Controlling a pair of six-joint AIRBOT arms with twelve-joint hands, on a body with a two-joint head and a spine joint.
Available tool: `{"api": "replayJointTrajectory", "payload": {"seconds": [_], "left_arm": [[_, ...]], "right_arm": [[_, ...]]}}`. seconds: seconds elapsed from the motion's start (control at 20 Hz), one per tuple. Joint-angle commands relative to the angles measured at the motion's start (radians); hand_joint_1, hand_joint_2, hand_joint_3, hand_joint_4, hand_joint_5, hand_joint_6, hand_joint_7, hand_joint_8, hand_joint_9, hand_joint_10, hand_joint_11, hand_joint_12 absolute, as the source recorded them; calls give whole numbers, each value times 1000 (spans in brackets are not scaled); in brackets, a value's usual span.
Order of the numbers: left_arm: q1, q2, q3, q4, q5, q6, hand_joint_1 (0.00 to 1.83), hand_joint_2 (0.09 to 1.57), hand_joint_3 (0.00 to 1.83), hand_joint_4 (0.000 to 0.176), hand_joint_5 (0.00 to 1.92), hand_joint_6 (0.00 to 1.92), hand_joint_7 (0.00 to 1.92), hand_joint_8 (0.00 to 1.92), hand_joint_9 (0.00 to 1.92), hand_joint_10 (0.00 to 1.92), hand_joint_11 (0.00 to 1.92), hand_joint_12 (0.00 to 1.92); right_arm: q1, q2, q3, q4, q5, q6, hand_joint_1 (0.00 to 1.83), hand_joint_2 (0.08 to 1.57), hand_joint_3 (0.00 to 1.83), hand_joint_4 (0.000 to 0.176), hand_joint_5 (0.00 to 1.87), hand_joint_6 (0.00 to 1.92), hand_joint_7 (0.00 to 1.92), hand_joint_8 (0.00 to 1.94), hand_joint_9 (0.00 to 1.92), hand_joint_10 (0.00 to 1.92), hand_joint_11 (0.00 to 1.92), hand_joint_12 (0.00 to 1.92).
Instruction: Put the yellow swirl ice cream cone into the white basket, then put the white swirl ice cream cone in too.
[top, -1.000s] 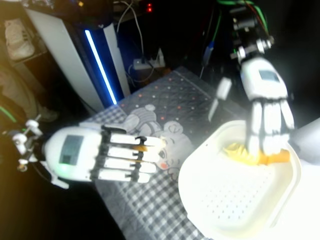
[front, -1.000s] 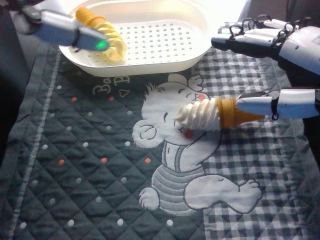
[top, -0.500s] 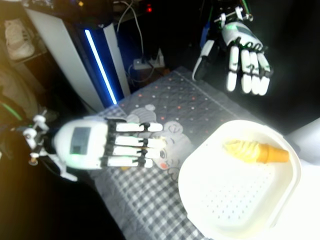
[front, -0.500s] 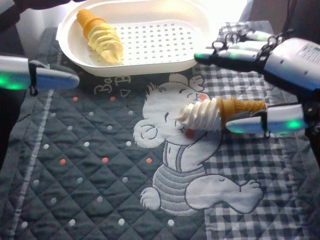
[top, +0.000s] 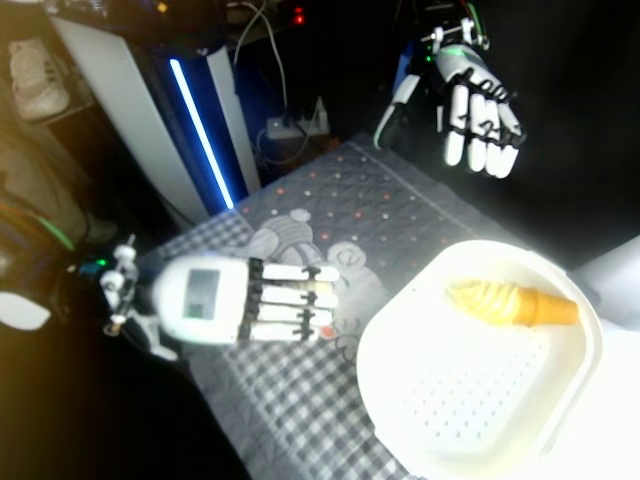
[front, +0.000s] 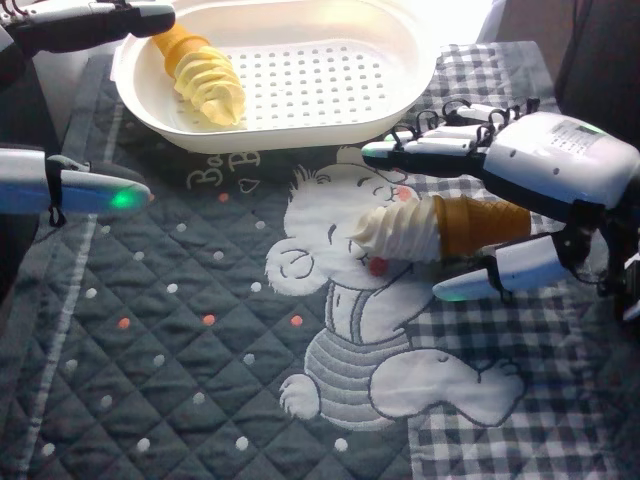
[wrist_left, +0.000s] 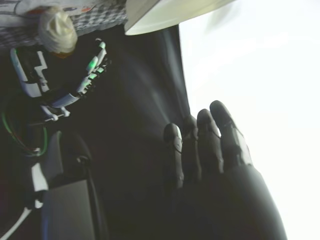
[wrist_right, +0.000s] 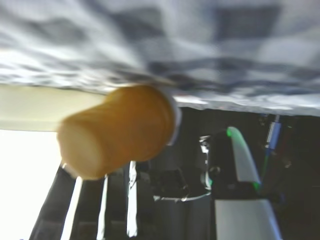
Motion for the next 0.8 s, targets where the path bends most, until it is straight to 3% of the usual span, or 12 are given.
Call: {"api": "replayJointTrajectory", "payload": {"seconds": [0.0,0.05,0.15,0.2,0.25,0.3,0.4,0.45,0.55,0.65,0.7,0.75], "left_arm": [[0,-4,-1,-23,-129,-11,867,851,1,23,394,1,304,1,278,3,0,761],[5,-6,0,-27,-131,-14,861,850,1,23,395,1,306,2,285,6,0,767],[5,-9,2,-28,-133,-19,863,854,2,24,396,1,301,0,284,4,0,770],[5,-9,3,-29,-136,-20,845,862,5,40,402,3,325,8,296,8,0,765],[5,-10,3,-30,-137,-20,829,871,5,52,399,1,320,3,267,5,0,709],[5,-12,4,-30,-138,-20,825,883,6,56,393,1,315,1,255,1,0,666],[5,-16,6,-30,-138,-20,799,888,4,49,405,3,341,5,277,6,0,697],[5,-16,6,-31,-139,-20,805,886,2,46,407,2,349,4,284,6,0,721],[5,-16,7,-31,-142,-21,773,899,3,48,391,1,353,2,282,2,0,680],[5,-15,7,-31,-146,-22,776,892,0,40,406,6,357,2,279,1,0,654],[5,-15,7,-31,-146,-25,768,890,0,39,414,5,357,1,279,1,0,670],[5,-15,7,-31,-145,-26,779,884,0,40,417,3,351,0,278,0,0,689]], "right_arm": [[8,-25,12,27,61,-5,992,890,5,90,315,8,306,5,486,17,84,1093],[9,-36,22,27,49,-4,1015,901,2,62,355,4,362,7,513,16,141,1081],[10,-47,41,24,28,15,997,916,1,45,386,1,425,6,545,13,188,1046],[10,-50,49,14,13,29,1080,911,3,0,594,32,655,480,599,1241,507,1728],[11,-52,55,2,0,38,1190,964,2,0,873,40,815,995,775,1588,659,1882],[11,-52,58,-5,-6,43,1256,1057,10,0,992,697,996,957,950,1392,758,1754],[11,-52,68,-19,-21,54,1395,1048,3,0,963,812,1202,590,1093,1008,784,1161],[11,-52,73,-24,-27,62,1407,1023,0,0,1019,735,1314,346,1171,947,847,1131],[12,-52,84,-30,-48,69,1299,1023,0,0,1061,737,1361,429,1288,360,929,1042],[12,-51,87,-31,-60,69,1408,1005,1,0,1106,576,1380,237,1202,890,948,1102],[12,-51,89,-34,-64,70,1314,1008,2,0,1128,629,1381,349,1231,671,961,1186],[12,-51,93,-35,-65,70,1298,1009,2,0,1151,590,1347,468,1281,725,996,1328]]}}
